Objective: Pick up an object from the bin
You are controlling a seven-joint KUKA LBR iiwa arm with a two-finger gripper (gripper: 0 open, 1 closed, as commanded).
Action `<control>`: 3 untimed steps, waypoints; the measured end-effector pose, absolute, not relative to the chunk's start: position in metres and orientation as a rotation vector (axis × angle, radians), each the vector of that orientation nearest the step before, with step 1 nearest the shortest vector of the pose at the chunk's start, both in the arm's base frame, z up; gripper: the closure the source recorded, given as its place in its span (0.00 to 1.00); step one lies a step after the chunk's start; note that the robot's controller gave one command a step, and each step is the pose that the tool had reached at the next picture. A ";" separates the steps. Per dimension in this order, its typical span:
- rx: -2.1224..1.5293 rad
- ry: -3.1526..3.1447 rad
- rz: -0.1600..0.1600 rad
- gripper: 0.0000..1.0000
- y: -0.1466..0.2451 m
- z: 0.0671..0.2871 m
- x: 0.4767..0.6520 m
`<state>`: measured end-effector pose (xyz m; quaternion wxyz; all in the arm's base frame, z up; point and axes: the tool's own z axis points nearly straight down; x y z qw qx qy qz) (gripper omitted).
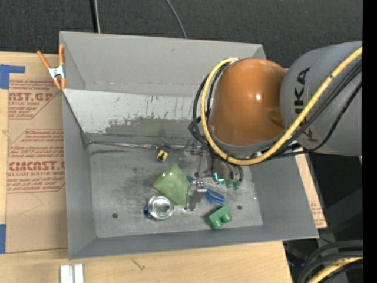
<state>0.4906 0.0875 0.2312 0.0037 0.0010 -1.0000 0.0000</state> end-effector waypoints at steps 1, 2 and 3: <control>-0.159 -3.130 0.003 0.00 0.043 0.131 0.499; -0.296 -3.142 -0.003 0.00 -0.002 0.076 0.503; -0.294 -3.149 -0.003 1.00 -0.001 0.081 0.506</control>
Offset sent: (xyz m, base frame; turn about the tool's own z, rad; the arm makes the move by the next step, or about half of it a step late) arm 0.0099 -0.0435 -0.0958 0.1010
